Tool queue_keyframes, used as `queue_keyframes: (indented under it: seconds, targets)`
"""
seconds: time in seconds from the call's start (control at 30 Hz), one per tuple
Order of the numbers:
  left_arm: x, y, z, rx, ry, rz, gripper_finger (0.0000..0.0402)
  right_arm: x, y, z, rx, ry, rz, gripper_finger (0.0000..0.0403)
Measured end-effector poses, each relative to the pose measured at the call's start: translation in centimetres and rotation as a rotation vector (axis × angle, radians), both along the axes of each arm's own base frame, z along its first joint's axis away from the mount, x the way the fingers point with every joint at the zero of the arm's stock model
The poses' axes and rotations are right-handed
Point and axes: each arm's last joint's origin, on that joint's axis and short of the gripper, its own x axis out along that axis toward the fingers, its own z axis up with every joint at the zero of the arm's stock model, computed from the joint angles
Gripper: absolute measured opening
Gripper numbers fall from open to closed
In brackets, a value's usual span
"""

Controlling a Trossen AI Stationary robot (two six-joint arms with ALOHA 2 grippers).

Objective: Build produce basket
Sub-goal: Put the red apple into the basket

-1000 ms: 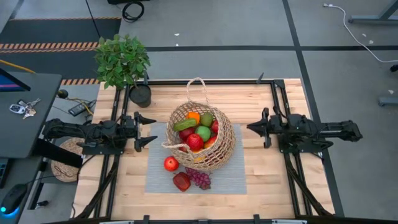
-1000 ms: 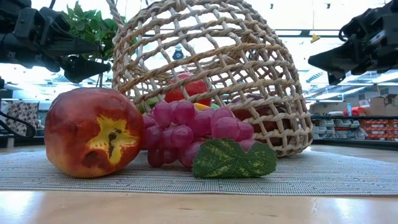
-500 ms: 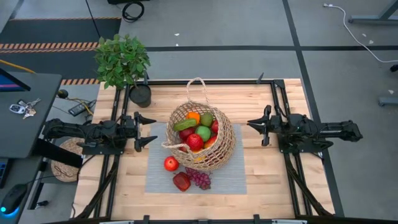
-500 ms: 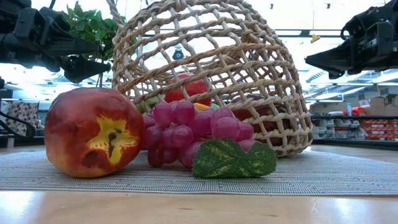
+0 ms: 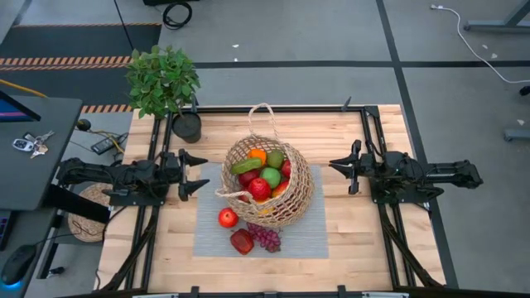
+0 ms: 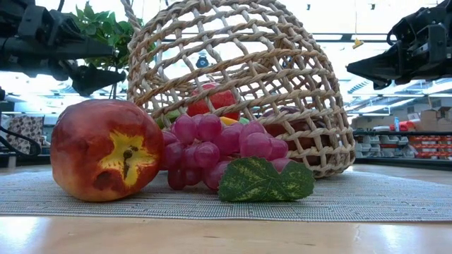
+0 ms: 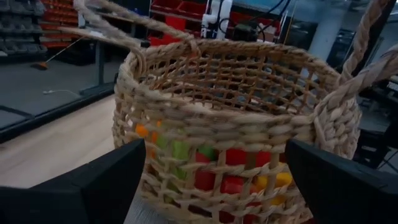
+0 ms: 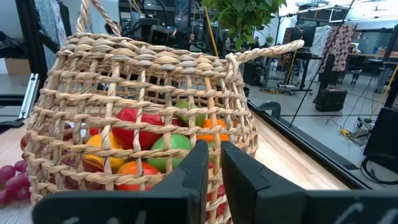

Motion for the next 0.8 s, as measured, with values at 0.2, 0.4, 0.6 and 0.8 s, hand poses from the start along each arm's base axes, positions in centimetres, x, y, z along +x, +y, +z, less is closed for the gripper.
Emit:
queue_keyframes:
  seconds: [0.2, 0.4, 0.6, 0.8]
  targets:
    - [-0.1, -0.4, 0.6, -0.015, 0.033, -0.14, 0.0392, 0.0, 0.0, 0.0, 0.0, 0.0, 0.0, 0.005]
    - [-0.6, -0.6, 3.7, 0.0, 0.009, -0.197, 0.0389, 0.0, 0.0, 0.0, 0.0, 0.0, 0.0, 0.005]
    - [-0.1, -2.3, 5.8, 0.072, -0.07, -0.488, 0.0389, 0.0, 0.0, 0.0, 0.0, 0.0, 0.001, 0.005]
    - [1.4, -4.8, 6.0, -0.132, -0.052, -0.673, 0.0389, 0.0, 0.0, 0.0, 0.0, 0.0, 0.001, 0.005]
